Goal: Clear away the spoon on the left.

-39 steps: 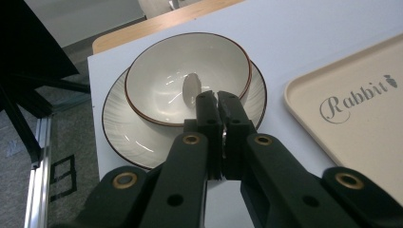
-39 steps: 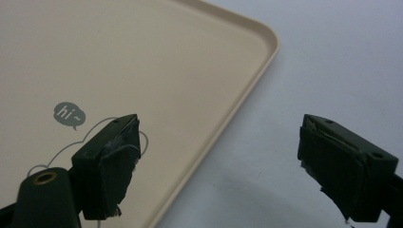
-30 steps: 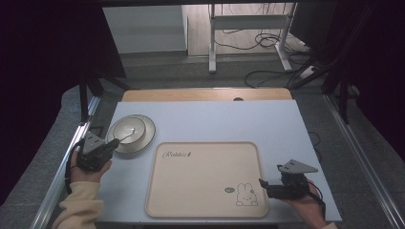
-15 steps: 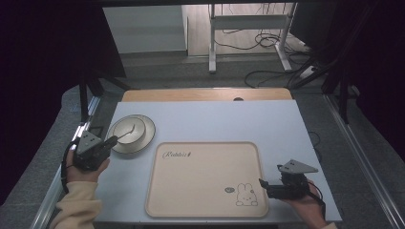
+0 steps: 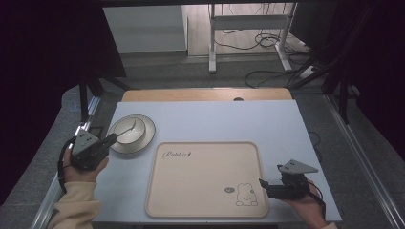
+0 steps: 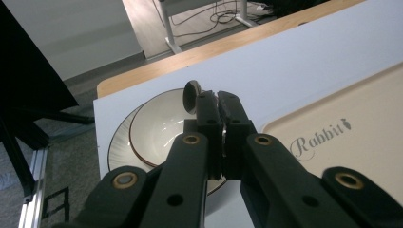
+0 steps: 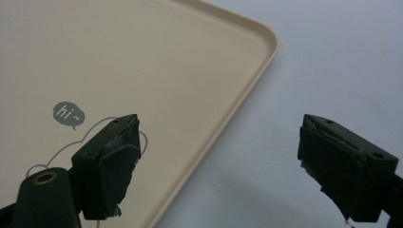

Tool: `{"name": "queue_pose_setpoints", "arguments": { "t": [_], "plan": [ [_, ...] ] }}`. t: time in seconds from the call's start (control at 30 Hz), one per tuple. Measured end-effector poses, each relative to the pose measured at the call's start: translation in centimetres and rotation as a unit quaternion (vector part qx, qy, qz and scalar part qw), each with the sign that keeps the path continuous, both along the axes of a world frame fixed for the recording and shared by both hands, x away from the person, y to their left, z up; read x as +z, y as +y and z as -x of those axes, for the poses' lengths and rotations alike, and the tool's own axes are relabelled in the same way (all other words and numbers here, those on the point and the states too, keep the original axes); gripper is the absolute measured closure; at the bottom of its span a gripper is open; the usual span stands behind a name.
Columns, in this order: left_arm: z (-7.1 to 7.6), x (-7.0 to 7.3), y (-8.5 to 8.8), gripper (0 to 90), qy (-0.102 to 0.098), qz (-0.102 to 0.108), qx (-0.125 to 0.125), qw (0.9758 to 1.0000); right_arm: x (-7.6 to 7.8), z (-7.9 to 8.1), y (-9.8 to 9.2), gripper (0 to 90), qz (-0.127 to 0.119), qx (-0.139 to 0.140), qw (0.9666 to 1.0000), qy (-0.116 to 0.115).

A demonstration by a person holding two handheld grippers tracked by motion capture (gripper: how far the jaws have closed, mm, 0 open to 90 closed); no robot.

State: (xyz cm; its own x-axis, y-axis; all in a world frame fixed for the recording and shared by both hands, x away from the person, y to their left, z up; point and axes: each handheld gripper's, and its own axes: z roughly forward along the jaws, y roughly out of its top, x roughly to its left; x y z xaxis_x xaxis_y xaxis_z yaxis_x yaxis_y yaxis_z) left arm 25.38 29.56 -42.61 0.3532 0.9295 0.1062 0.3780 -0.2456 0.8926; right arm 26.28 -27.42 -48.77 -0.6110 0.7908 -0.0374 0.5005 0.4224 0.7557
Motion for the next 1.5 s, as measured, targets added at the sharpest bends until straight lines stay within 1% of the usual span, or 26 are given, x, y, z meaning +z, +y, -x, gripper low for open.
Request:
{"name": "queue_pose_setpoints", "arguments": {
  "t": [0.37, 0.8, 0.87, 1.0, 1.17, 1.5],
  "plan": [
    [0.4, 0.9, -0.4, 89.3, -0.011, 0.01, -0.011, 0.9998, 0.0, 0.0, 0.0, 14.6, 0.0, 0.0, 1.0, 0.0],
    [0.9, 1.8, -1.2, 89.3, -0.025, 0.017, -0.027, 0.9992, 0.0, 0.0, 0.0, 14.6, 0.001, 0.0, 1.0, -0.001],
    [1.0, 2.1, -1.4, 89.3, -0.028, 0.027, -0.035, 0.9986, 0.0, 0.0, 0.0, 14.6, 0.002, 0.0, 1.0, -0.001],
    [1.2, 2.5, -1.8, 89.3, -0.034, 0.034, -0.045, 0.9979, 0.0, 0.0, 0.0, 14.6, 0.002, 0.0, 1.0, -0.002],
    [1.4, 2.9, -2.3, 89.3, -0.039, 0.034, -0.054, 0.9972, 0.0, 0.0, 0.0, 14.6, 0.002, 0.0, 1.0, -0.002],
    [1.4, 2.7, -3.0, 89.3, -0.038, 0.032, -0.064, 0.9968, 0.1, 0.1, 0.0, 14.6, 0.0, 0.001, 1.0, -0.005]
  ]
}}
